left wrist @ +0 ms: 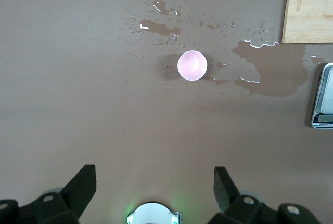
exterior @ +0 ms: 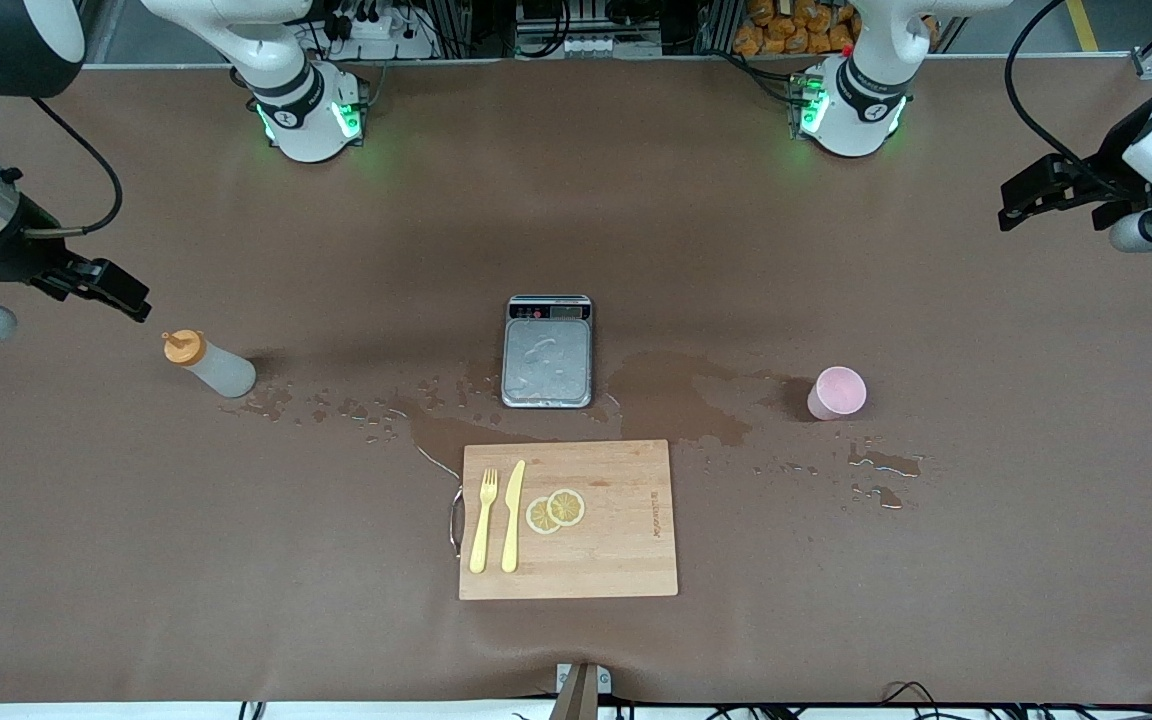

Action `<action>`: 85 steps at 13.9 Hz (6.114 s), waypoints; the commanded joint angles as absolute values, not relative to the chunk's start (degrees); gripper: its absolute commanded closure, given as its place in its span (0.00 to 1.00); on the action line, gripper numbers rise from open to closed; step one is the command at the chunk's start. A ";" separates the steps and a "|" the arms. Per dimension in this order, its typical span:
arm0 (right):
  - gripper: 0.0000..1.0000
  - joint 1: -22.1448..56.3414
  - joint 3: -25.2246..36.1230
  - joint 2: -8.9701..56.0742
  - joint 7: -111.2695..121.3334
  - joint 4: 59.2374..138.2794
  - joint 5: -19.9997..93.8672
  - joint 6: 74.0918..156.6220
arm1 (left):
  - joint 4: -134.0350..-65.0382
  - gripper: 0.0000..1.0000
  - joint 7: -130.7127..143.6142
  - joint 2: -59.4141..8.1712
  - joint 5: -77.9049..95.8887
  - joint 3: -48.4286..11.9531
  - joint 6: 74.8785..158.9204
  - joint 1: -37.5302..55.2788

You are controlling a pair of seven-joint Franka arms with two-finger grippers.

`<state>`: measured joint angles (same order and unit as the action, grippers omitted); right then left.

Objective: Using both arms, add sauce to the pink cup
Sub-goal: 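Move the left gripper toward the pink cup while the right gripper approaches the bottle, then grasp the pink cup with the left gripper while the right gripper grasps the bottle, then lift the pink cup with the left gripper while the right gripper lifts the bottle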

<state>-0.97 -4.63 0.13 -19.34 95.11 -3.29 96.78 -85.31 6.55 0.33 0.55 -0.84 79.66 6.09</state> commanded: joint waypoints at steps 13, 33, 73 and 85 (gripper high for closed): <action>0.00 -16.26 -5.19 4.30 -4.74 90.71 -4.57 99.58 | -89.64 0.00 6.06 1.14 -0.26 -1.32 79.45 6.06; 0.00 -31.81 -5.19 15.72 -17.65 89.12 11.50 88.07 | -101.25 0.00 10.53 -13.87 0.00 -1.23 103.96 2.99; 0.00 -40.26 -5.63 49.83 -25.66 89.03 39.02 83.58 | -117.69 1.00 16.52 -22.68 4.31 -2.64 131.75 6.33; 0.00 -36.13 -5.63 51.33 -25.58 89.65 41.40 83.58 | -114.96 1.00 17.40 -20.84 4.31 -2.64 131.48 5.80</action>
<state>-36.90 -5.65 50.64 -24.48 90.48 40.28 84.31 -115.05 16.67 -22.58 5.54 -2.54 131.47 5.82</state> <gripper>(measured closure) 0.000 0.965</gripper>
